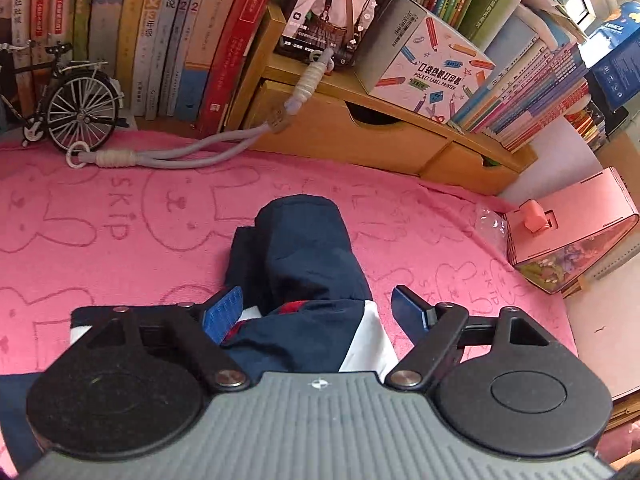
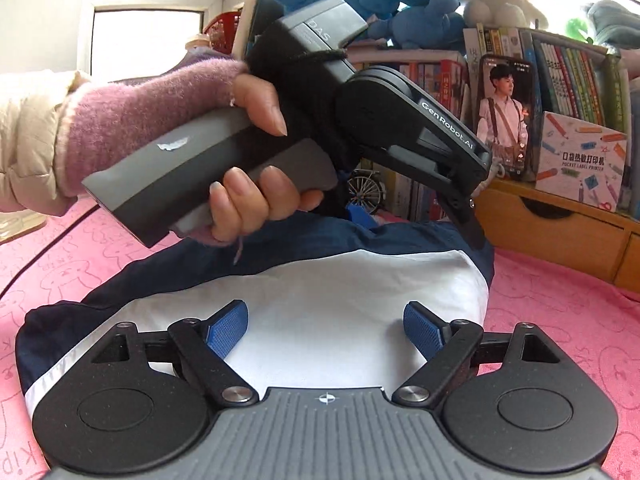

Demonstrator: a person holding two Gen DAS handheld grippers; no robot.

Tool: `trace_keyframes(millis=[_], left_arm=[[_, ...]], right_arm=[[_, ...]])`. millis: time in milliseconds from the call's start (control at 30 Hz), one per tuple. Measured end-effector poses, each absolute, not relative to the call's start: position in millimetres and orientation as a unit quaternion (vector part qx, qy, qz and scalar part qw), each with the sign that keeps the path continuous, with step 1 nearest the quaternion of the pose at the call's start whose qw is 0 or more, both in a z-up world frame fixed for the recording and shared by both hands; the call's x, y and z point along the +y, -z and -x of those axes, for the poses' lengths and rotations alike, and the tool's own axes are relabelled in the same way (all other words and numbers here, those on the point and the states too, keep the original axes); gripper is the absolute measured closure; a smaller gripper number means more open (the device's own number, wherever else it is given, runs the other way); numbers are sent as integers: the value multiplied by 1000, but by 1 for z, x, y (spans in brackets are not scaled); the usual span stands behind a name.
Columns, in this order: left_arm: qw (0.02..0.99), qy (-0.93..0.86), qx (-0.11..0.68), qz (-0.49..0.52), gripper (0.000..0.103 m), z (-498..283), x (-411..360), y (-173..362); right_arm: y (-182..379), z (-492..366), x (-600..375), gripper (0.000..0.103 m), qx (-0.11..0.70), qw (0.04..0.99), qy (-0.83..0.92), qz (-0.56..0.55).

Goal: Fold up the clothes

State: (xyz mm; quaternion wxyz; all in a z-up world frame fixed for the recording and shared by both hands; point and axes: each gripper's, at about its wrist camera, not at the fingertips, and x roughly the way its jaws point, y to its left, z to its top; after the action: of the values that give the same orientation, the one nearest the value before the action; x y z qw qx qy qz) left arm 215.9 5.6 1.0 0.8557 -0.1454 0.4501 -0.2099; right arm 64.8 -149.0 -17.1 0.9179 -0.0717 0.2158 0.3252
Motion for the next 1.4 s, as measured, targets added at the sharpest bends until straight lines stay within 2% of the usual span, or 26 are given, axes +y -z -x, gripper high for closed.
trace_keyframes(millis=[133, 233, 300, 333, 367, 467, 767, 900, 1000, 1067, 1100, 1167, 1200, 1267, 1400], left_arm=[[851, 215, 457, 148, 30, -223, 2, 7], [847, 219, 461, 149, 32, -228, -1, 13], [844, 221, 464, 150, 45, -232, -3, 17], [846, 219, 462, 153, 52, -234, -3, 19], [846, 221, 458, 162, 68, -235, -2, 21], [844, 228, 447, 188, 79, -240, -1, 26], [840, 230, 434, 232, 89, -265, 3, 33], [867, 184, 412, 213, 89, -270, 9, 22], [914, 134, 361, 127, 85, -249, 6, -6], [937, 119, 322, 70, 73, -218, 10, -24], [946, 112, 302, 41, 70, -202, 12, -33], [957, 105, 269, -7, 51, -170, 16, -47], [960, 110, 256, -22, 47, -148, 20, -50], [961, 122, 242, -52, 45, -110, 23, -47], [950, 85, 231, -193, 43, -74, 8, -9]], right_arm=[[14, -79, -164, 17, 229, 933, -276, 38], [21, -93, -176, 17, 259, 929, -266, -13], [28, -102, -185, 18, 283, 920, -267, -51], [31, -106, -188, 23, 293, 915, -268, -68], [33, -107, -187, 23, 294, 914, -270, -70], [37, -106, -184, 24, 294, 916, -266, -60], [40, -114, -188, 26, 306, 908, -271, -86], [40, -114, -190, 23, 309, 905, -278, -91], [43, -120, -195, 20, 319, 897, -285, -111], [45, -123, -201, 18, 325, 888, -296, -131], [46, -125, -205, 18, 328, 884, -302, -141], [47, -128, -212, 16, 333, 875, -313, -160], [47, -129, -215, 16, 336, 870, -318, -170], [47, -131, -223, 16, 341, 864, -318, -188], [44, -129, -233, 15, 338, 867, -303, -207]])
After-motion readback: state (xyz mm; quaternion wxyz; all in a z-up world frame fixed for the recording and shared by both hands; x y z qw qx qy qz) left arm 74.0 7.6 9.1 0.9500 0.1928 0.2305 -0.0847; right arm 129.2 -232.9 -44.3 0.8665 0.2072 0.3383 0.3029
